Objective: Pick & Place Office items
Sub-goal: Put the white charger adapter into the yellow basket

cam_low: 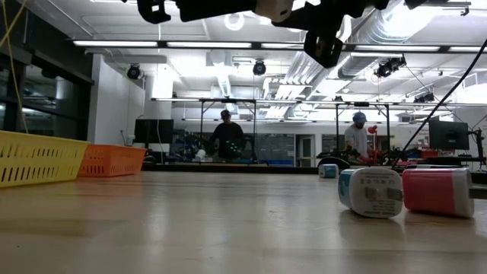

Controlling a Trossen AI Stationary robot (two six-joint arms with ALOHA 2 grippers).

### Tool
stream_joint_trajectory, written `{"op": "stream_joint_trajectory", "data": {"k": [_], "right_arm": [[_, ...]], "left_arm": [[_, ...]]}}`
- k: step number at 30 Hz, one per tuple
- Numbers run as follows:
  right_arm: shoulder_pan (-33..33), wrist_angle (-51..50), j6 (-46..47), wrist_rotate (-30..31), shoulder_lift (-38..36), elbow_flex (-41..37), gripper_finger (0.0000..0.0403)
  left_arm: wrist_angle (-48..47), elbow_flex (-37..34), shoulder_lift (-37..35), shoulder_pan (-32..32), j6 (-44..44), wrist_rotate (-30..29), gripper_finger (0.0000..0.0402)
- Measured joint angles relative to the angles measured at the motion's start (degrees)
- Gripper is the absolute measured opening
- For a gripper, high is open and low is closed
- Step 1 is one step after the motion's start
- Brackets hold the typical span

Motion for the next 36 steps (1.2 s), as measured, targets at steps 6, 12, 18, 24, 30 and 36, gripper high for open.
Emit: {"op": "stream_joint_trajectory", "data": {"k": [6, 12, 18, 24, 30, 36], "right_arm": [[-0.8, 0.1, -0.5, -0.1, 0.0, 0.0, 0.0115], [-1.8, 0.4, -1.3, -1.1, 0.0, 0.0, 0.0116], [-1.8, 0.9, -1.3, -1.8, 0.0, 0.0, 0.0116], [-1.8, 0.9, -1.4, -1.8, 0.0, 0.0, 0.0115], [-1.8, 0.8, -1.5, -1.8, 0.0, 0.0, 0.0116], [-1.8, 0.8, -1.4, -1.8, 0.0, 0.0, 0.0116]], "left_arm": [[0.0, 0.0, 0.0, 0.5, 0.0, 1.1, 0.0223], [0.5, 0.0, 0.0, 0.6, 0.6, 2.9, 0.0223], [0.4, 0.0, 0.0, 0.9, 0.6, 2.8, 0.0223], [0.2, 0.0, 0.0, 1.3, 0.5, 2.8, 0.0219], [0.3, 0.0, 0.0, 1.3, 0.1, 2.8, 0.0187], [0.4, 0.0, 0.0, 1.3, 0.0, 2.6, 0.0147]]}}
